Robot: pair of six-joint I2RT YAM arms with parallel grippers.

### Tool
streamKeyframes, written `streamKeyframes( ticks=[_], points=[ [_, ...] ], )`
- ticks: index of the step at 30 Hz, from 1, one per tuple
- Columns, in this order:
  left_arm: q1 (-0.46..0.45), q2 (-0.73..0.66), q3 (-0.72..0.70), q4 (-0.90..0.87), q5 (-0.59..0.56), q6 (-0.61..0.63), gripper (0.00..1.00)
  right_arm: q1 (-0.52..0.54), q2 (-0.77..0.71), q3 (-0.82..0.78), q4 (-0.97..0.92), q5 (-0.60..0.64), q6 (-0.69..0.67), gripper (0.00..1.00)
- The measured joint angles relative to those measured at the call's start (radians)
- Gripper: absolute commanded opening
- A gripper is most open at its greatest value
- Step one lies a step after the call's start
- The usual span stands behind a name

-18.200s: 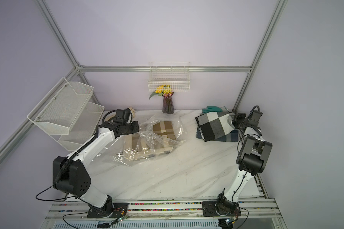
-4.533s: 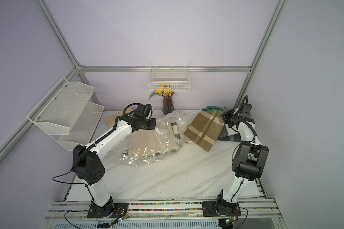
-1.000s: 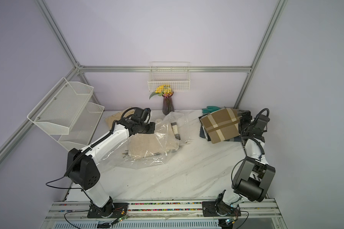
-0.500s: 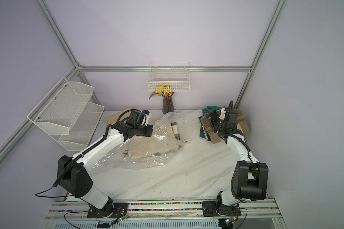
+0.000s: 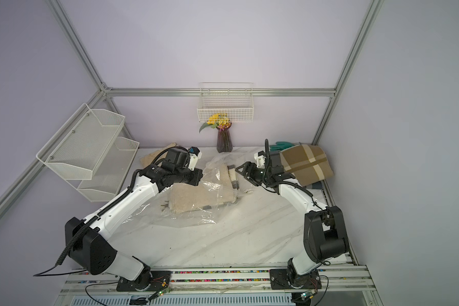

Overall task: Take the scarf out of the vacuum bag
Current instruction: Take out the scarf from the vacuum bag.

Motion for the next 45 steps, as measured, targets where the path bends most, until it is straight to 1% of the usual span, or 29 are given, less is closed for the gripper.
streamKeyframes(
  ticks=[4,12,18,23,31,45],
  points=[
    [0.000,-0.069,-0.050,-0.048,0.000,0.024,0.00,0.081,0.023,-0.008,0.002,0.023,-0.002,0.71],
    [0.000,-0.198,-0.099,-0.164,-0.037,0.055,0.00,0.182,0.070,-0.033,0.033,0.094,-0.004,0.68],
    [0.000,-0.214,-0.105,-0.203,-0.050,0.059,0.00,0.268,0.089,-0.058,0.048,0.193,-0.007,0.67],
    [0.000,-0.213,-0.105,-0.206,-0.050,0.059,0.00,0.326,0.098,-0.092,0.089,0.248,0.003,0.66],
    [0.000,-0.208,-0.103,-0.207,-0.029,0.059,0.00,0.349,0.146,-0.131,0.124,0.322,0.013,0.66],
    [0.000,-0.209,-0.121,-0.180,0.011,0.047,0.00,0.367,0.208,-0.089,0.158,0.345,0.009,0.66]
  ],
)
